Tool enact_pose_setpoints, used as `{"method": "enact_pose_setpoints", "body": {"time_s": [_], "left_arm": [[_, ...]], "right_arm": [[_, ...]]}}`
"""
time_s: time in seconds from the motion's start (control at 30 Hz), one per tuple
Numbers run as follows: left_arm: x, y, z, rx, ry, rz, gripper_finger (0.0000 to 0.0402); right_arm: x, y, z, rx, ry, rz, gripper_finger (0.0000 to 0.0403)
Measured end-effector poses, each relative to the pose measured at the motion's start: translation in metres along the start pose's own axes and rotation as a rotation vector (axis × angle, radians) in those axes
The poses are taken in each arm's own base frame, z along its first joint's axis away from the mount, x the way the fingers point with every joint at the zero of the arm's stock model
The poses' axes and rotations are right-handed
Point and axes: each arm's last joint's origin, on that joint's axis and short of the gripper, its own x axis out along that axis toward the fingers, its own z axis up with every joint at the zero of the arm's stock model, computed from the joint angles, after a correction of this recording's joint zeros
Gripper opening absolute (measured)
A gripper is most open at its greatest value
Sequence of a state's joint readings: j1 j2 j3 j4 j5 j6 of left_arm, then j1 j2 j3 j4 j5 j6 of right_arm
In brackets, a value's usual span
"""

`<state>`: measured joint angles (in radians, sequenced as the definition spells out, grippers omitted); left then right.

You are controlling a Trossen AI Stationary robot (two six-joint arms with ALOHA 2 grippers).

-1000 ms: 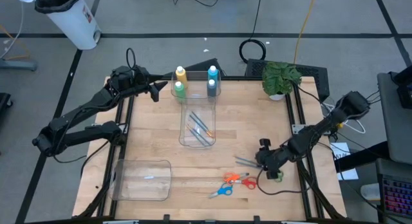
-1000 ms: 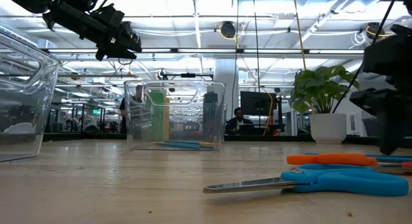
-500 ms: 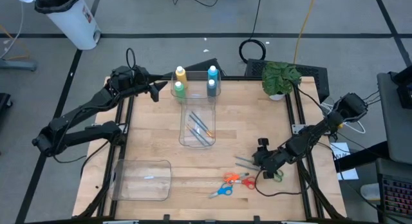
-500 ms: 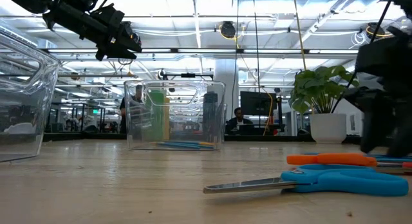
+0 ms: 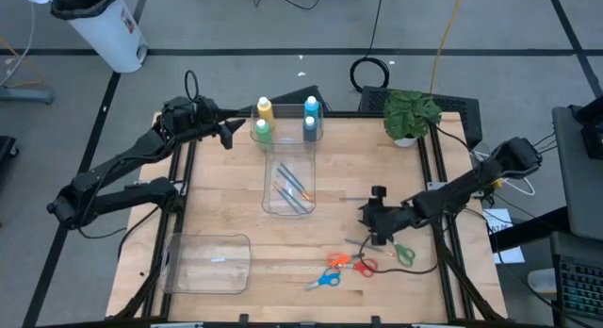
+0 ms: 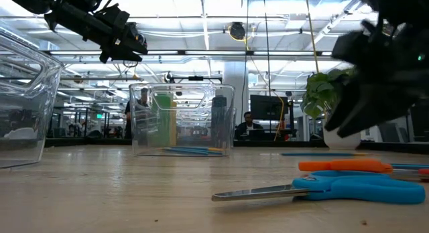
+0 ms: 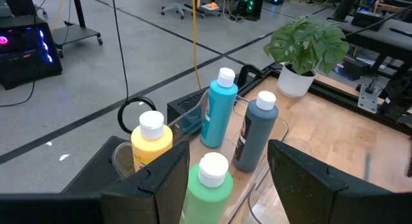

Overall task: Pick & Place Paint Supplies
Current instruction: Put the blue paintbrush into the middle transparent bin

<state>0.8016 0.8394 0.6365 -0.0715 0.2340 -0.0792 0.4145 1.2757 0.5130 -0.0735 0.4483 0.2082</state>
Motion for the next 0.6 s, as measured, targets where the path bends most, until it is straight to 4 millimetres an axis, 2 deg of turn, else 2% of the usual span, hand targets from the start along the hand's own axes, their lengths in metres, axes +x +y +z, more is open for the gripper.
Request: {"method": "enact_pose_setpoints", "body": {"time_s": [0.13, 0.27, 0.47, 0.6], "left_arm": [[0.0, 0.0, 0.0, 0.0, 0.0, 0.0, 0.0214], [0.0, 0.0, 0.0, 0.0, 0.0, 0.0, 0.0214], [0.0, 0.0, 0.0, 0.0, 0.0, 0.0, 0.0214], [0.0, 0.0, 0.0, 0.0, 0.0, 0.0, 0.0214]], "right_arm": [[-0.012, -0.004, 0.006, -0.032, 0.016, 0.032, 0.0164], [-0.025, -0.016, 0.003, 0.031, 0.06, 0.002, 0.0164], [-0.032, -0.052, 0.004, 0.2, 0.073, -0.104, 0.0164], [-0.027, -0.083, 0.005, 0.203, 0.079, -0.146, 0.0164]]}}
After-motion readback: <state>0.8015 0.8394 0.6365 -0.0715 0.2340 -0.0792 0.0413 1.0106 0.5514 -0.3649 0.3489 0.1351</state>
